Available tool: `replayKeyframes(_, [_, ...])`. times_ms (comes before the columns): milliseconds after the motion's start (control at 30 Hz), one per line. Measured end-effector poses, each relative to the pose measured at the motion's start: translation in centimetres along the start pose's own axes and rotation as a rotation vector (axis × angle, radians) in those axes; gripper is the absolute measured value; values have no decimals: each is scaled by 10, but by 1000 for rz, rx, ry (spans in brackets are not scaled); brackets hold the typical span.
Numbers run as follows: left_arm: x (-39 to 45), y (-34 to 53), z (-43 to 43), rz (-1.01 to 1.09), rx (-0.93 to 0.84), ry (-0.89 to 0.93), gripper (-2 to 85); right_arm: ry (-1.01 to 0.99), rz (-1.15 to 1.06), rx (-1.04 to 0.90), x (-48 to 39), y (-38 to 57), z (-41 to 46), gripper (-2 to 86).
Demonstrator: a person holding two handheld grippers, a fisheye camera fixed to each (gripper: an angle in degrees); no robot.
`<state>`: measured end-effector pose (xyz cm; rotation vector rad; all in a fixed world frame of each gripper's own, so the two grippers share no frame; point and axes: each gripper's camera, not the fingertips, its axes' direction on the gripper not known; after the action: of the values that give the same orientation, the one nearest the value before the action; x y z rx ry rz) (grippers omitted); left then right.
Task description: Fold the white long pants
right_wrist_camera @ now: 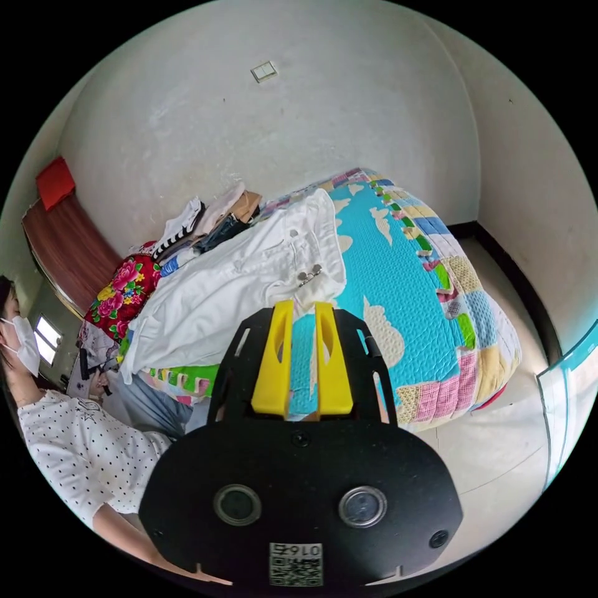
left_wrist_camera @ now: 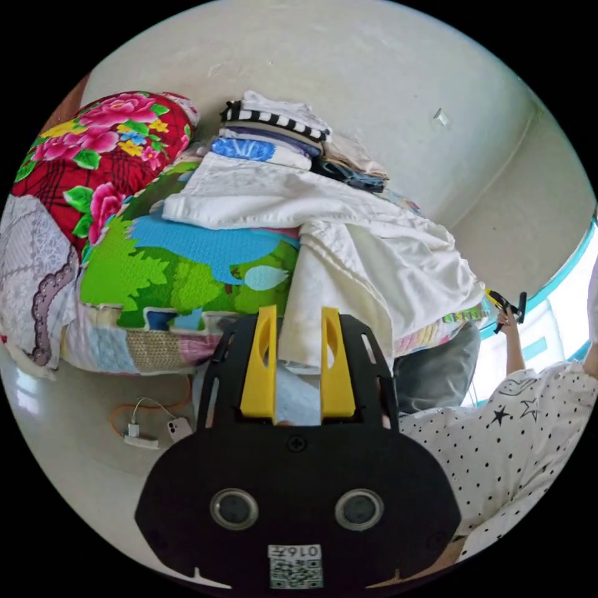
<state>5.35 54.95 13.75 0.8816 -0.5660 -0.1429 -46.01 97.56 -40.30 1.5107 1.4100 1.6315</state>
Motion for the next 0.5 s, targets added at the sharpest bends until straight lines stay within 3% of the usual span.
replayKeyframes(167, [27,0,-10,46,80,183,119,26,-63,-62,-34,24,1,62])
replayKeyframes(333, [22,-15,1,6,-5,247,121,5,-61,-75,-57,37,7,69])
replayKeyframes(433, [12,-19,-2,-47,-25,186,28,0,-42,-57,-64,42,5,69])
replayKeyframes(500, [-13,-23,-16,-103,-28,329,2,-10,-30,-48,-66,45,3,69])
